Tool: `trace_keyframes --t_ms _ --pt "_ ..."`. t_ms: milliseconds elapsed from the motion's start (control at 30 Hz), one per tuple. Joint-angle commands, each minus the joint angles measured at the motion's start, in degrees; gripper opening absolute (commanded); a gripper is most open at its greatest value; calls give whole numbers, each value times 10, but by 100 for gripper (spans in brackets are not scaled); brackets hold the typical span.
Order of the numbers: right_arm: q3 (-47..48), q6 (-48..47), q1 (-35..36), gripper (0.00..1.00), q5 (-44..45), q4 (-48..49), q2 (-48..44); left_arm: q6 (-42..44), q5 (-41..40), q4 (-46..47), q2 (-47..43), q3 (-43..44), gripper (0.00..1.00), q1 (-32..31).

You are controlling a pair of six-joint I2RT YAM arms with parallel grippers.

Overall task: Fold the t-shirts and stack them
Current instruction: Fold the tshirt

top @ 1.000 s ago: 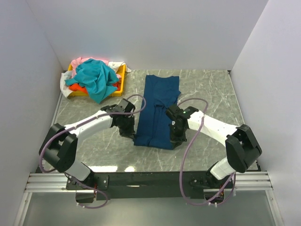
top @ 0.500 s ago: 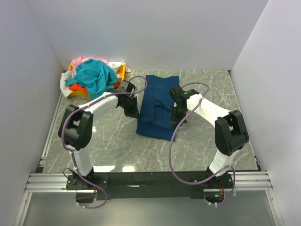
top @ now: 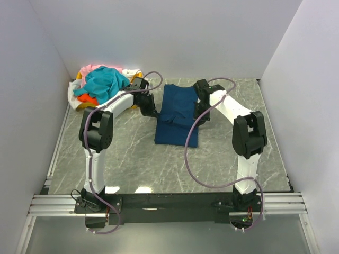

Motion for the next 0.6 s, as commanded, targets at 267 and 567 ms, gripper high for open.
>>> trace_keyframes --t_ms 267,567 --pt "60 -20 -24 0 18 -41 32 24 65 22 57 94 0 13" --pt "85 -38 -36 0 8 -25 52 3 40 29 54 80 0 17"
